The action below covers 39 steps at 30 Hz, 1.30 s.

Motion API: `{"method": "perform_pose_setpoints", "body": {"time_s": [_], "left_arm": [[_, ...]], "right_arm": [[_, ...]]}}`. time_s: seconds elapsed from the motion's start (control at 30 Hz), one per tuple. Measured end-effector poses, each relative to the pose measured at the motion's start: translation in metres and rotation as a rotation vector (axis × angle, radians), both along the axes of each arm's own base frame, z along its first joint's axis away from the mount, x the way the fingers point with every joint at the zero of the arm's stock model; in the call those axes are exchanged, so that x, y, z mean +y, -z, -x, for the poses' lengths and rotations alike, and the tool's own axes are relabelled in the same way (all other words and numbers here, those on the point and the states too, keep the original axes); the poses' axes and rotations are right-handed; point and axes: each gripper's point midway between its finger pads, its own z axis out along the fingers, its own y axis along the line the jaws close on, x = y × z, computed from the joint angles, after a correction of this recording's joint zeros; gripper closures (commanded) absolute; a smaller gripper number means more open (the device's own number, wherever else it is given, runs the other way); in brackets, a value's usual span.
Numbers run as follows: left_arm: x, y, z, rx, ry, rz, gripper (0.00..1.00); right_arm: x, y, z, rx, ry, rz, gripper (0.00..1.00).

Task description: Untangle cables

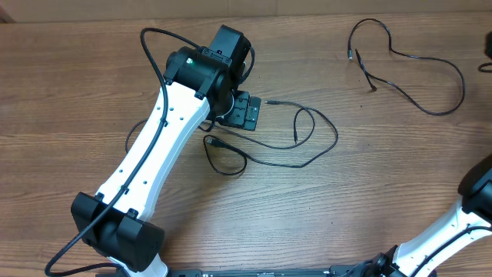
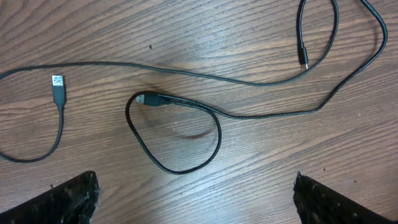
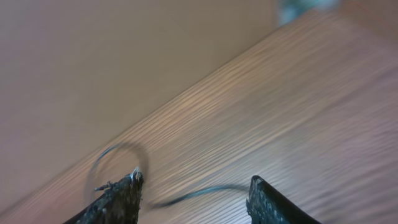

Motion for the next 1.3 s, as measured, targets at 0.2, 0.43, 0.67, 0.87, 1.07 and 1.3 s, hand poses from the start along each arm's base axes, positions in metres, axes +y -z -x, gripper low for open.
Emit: {"method": "perform_pose_setpoints", "body": {"time_s": [0.2, 0.43, 0.67, 0.87, 1.07, 1.3], "left_arm": [[0.0, 0.0, 0.0, 0.0, 0.0, 0.0, 0.0], [0.0, 0.0, 0.0, 0.0, 0.0, 0.0, 0.0], [0.0, 0.0, 0.0, 0.0, 0.0, 0.0, 0.0], [0.0, 0.0, 0.0, 0.0, 0.0, 0.0, 0.0], [0.0, 0.0, 0.0, 0.0, 0.0, 0.0, 0.0], [0.0, 0.0, 0.0, 0.0, 0.0, 0.0, 0.0]], "right_arm": [[0.068, 0.025, 0.007, 0.109, -0.183, -0.175, 0.42], [0.146, 0.058, 0.009, 0.316, -0.261, -0.207, 0.19], [0.218, 0.083, 0.017, 0.514, -0.313, -0.133, 0.18], [0.251, 0.095, 0.036, 0.644, -0.329, -0.12, 0.17], [0.26, 0.106, 0.057, 0.774, -0.283, -0.064, 0.16], [0.252, 0.128, 0.062, 0.808, -0.171, -0.036, 0.16]]}}
